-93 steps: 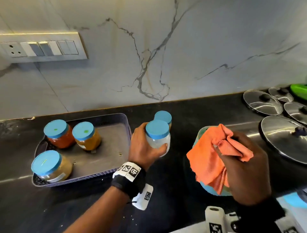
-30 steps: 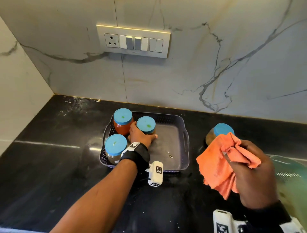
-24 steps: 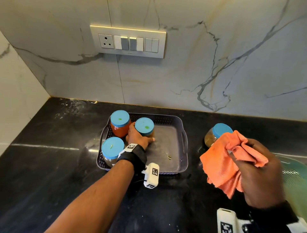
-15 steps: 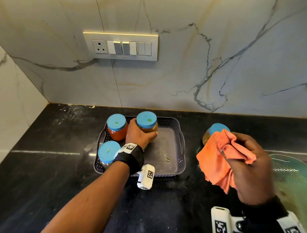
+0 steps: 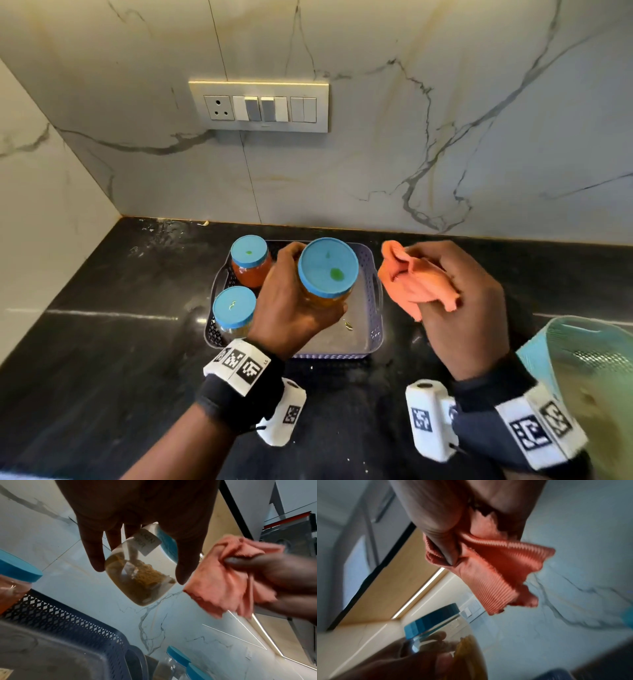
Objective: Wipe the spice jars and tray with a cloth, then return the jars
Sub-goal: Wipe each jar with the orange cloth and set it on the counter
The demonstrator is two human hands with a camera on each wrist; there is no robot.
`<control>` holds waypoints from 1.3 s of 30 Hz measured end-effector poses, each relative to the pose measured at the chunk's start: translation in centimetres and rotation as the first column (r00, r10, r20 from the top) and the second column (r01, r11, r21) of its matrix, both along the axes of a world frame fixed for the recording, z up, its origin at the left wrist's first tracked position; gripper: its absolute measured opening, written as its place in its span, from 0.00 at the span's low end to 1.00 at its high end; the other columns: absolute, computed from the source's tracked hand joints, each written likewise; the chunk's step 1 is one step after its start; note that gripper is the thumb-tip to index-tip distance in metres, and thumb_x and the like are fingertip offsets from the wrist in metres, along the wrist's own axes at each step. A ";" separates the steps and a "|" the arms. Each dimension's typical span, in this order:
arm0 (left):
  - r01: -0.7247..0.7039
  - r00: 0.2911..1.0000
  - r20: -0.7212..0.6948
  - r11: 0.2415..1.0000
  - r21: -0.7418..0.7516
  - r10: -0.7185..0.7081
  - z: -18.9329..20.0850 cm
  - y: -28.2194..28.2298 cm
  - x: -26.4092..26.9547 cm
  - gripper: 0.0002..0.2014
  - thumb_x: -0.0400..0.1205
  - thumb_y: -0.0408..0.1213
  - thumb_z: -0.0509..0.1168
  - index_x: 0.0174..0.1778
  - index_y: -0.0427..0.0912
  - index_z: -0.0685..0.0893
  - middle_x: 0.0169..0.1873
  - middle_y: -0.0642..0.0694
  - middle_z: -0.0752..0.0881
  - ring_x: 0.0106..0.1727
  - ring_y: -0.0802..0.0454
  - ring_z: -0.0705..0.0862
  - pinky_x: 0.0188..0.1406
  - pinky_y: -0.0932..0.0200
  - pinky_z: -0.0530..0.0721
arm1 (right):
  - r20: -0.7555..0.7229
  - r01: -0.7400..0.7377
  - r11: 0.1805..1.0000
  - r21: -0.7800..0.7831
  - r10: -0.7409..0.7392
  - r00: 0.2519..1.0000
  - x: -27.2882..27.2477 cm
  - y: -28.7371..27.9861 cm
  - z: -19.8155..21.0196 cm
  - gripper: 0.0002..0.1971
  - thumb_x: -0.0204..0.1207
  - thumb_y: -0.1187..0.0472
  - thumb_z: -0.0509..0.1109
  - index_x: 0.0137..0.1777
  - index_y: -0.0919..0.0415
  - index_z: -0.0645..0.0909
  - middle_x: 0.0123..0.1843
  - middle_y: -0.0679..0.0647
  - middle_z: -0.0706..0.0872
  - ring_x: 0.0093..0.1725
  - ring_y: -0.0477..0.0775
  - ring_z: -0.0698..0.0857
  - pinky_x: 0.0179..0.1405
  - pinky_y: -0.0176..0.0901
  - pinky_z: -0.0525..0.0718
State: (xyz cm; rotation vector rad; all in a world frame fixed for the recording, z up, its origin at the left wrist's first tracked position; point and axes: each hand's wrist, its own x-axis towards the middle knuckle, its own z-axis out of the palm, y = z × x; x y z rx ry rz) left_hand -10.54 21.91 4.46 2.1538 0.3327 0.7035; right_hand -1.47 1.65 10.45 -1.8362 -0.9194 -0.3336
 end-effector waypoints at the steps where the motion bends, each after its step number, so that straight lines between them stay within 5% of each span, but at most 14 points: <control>1: 0.005 1.000 -0.031 1.000 0.011 -0.005 -0.2 -0.4 -0.1 0.42 0.62 0.47 0.86 0.66 0.56 0.67 0.56 0.64 0.80 0.56 0.64 0.83 0.52 0.65 0.82 | 0.094 0.014 0.999 -0.035 -0.011 0.996 -0.1 0.6 0.2 0.13 0.69 0.66 0.78 0.53 0.60 0.88 0.50 0.51 0.90 0.50 0.54 0.88 0.47 0.51 0.86; 5: 0.087 0.994 -0.065 0.994 0.066 -0.083 -0.6 -1.8 -0.9 0.46 0.65 0.52 0.85 0.74 0.45 0.70 0.62 0.71 0.76 0.59 0.64 0.83 0.52 0.69 0.81 | 0.263 -0.069 0.966 -0.247 0.135 0.955 -2.1 2.8 -0.7 0.21 0.64 0.67 0.82 0.58 0.52 0.90 0.59 0.50 0.87 0.59 0.56 0.86 0.54 0.56 0.85; 9: 0.140 0.989 0.032 0.980 0.143 -0.146 -1.1 -1.9 -2.1 0.42 0.72 0.55 0.78 0.77 0.36 0.75 0.74 0.46 0.77 0.74 0.50 0.78 0.71 0.50 0.80 | 0.231 -0.148 0.892 -0.428 0.266 0.936 -3.7 1.5 -2.4 0.27 0.68 0.63 0.80 0.69 0.51 0.85 0.71 0.45 0.85 0.73 0.48 0.81 0.66 0.57 0.83; 14: 0.196 0.980 -0.008 0.965 0.176 -0.198 -0.8 -3.8 -2.4 0.47 0.66 0.51 0.83 0.79 0.41 0.73 0.72 0.47 0.81 0.72 0.50 0.80 0.70 0.50 0.80 | 0.287 -0.064 0.947 -0.313 0.159 0.945 -2.6 0.2 -1.3 0.12 0.75 0.57 0.78 0.58 0.55 0.91 0.58 0.50 0.91 0.55 0.54 0.89 0.54 0.51 0.89; 16: 0.207 0.978 -0.029 0.964 0.165 -0.205 -0.4 -4.6 -2.3 0.47 0.65 0.50 0.84 0.79 0.45 0.72 0.70 0.49 0.82 0.69 0.51 0.82 0.66 0.48 0.83 | 0.268 0.004 0.935 -0.354 0.097 0.958 -1.8 0.5 -0.6 0.16 0.69 0.62 0.82 0.57 0.55 0.91 0.55 0.51 0.91 0.52 0.55 0.89 0.48 0.54 0.90; 18: 0.197 0.980 -0.043 0.967 0.164 -0.192 -0.2 -4.7 -2.2 0.47 0.65 0.54 0.82 0.79 0.45 0.73 0.70 0.49 0.82 0.69 0.51 0.82 0.65 0.48 0.83 | 0.251 -0.003 0.920 -0.392 0.109 0.962 -2.0 0.9 -0.1 0.21 0.64 0.66 0.86 0.58 0.55 0.91 0.55 0.51 0.91 0.53 0.54 0.89 0.50 0.52 0.90; 23: 0.181 0.983 -0.041 0.951 0.251 -0.177 0.2 -3.4 -3.0 0.50 0.66 0.62 0.80 0.79 0.41 0.70 0.72 0.45 0.80 0.71 0.49 0.80 0.68 0.53 0.82 | 0.216 -0.162 0.888 -0.430 0.276 0.937 -3.9 -1.7 -0.2 0.18 0.67 0.63 0.84 0.57 0.53 0.90 0.57 0.47 0.89 0.56 0.50 0.88 0.53 0.49 0.88; 28: 0.191 0.981 -0.030 0.929 0.316 -0.191 0.4 -5.0 -3.0 0.45 0.66 0.56 0.81 0.78 0.45 0.72 0.68 0.49 0.83 0.67 0.50 0.82 0.64 0.52 0.83 | 0.232 -0.013 0.927 -0.375 0.108 0.967 -1.1 -2.0 0.6 0.09 0.74 0.58 0.78 0.53 0.55 0.92 0.47 0.51 0.88 0.44 0.55 0.87 0.40 0.56 0.87; 34: 0.186 0.983 -0.050 0.931 0.315 -0.179 0.6 -3.2 -3.1 0.48 0.68 0.62 0.77 0.79 0.42 0.69 0.71 0.44 0.80 0.70 0.46 0.81 0.65 0.44 0.84 | 0.171 -0.163 0.858 -0.488 0.277 0.946 -4.5 -1.4 0.7 0.27 0.62 0.66 0.85 0.63 0.56 0.88 0.56 0.51 0.87 0.54 0.50 0.86 0.50 0.43 0.88; 39: 0.185 0.983 -0.070 0.908 0.375 -0.172 1.2 -4.1 -3.4 0.45 0.69 0.63 0.77 0.79 0.48 0.70 0.68 0.50 0.81 0.66 0.49 0.82 0.61 0.49 0.85 | 0.191 -0.044 0.926 -0.375 0.123 0.974 -1.8 -3.0 0.7 0.15 0.73 0.56 0.70 0.57 0.57 0.90 0.49 0.52 0.88 0.45 0.54 0.88 0.41 0.49 0.86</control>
